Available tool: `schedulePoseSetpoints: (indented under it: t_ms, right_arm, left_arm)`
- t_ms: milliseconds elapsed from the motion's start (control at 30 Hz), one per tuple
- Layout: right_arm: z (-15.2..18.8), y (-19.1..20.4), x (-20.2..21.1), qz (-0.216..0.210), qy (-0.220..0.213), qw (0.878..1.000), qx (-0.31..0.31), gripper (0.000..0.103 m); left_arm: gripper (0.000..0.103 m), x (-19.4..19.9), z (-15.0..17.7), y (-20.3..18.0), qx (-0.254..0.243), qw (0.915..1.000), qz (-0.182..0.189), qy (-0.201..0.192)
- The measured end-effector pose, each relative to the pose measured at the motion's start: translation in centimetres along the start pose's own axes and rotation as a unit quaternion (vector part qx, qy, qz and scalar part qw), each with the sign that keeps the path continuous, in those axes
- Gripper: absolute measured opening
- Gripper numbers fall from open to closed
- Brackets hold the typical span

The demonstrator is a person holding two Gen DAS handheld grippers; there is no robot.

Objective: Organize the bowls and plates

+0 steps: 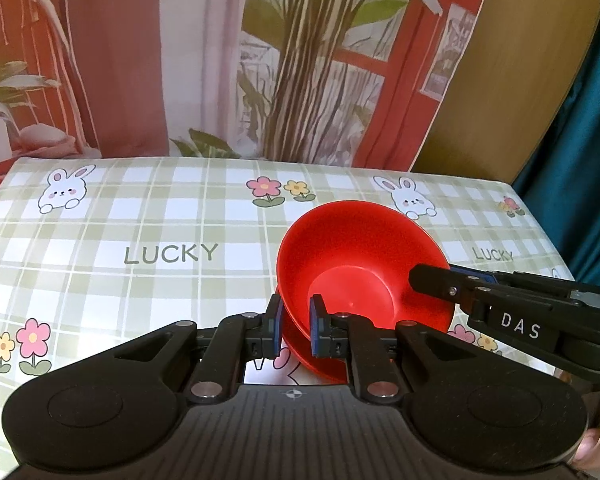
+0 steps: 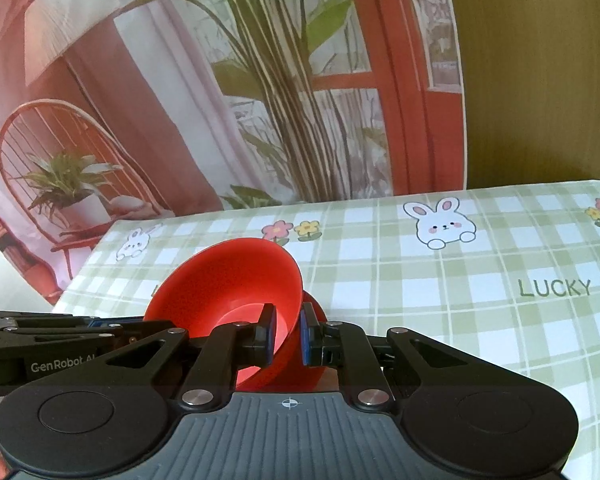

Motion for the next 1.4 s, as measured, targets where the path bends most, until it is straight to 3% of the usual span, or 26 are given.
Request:
schedulePoseSetpoints:
  t_ms: [1133, 1267, 1400]
  right_arm:
    - [0.8, -1.5, -1.0, 0.013, 0.017, 1.000, -0.006, 0.013]
    - [0.8, -1.5, -1.0, 0.012, 0.016, 1.000, -0.006, 0.013]
    - [0.7, -1.7, -1.1, 0.015, 0.017, 1.000, -0.009, 0.013]
  left_arm:
    - [0.015, -2.3, 0.3, -0.1, -0.022, 0.9995, -0.001, 0.023]
    - [0.022, -2.3, 0.3, 0.0, -0.019, 0.9996, -0.002, 0.021]
    - [0.022, -2.3, 0.4, 0.1, -0.016, 0.9996, -0.004, 0.021]
Point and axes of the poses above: each gripper's, at about its wrist camera, not at the fingertips, and x roughly against the way its jaws point, y to its left, z to its underside, the point moved 2 cm from there along -x, roughly the way its jaws point, and after that the axes turned 6 degrees about -x, right-handed, at the moved point
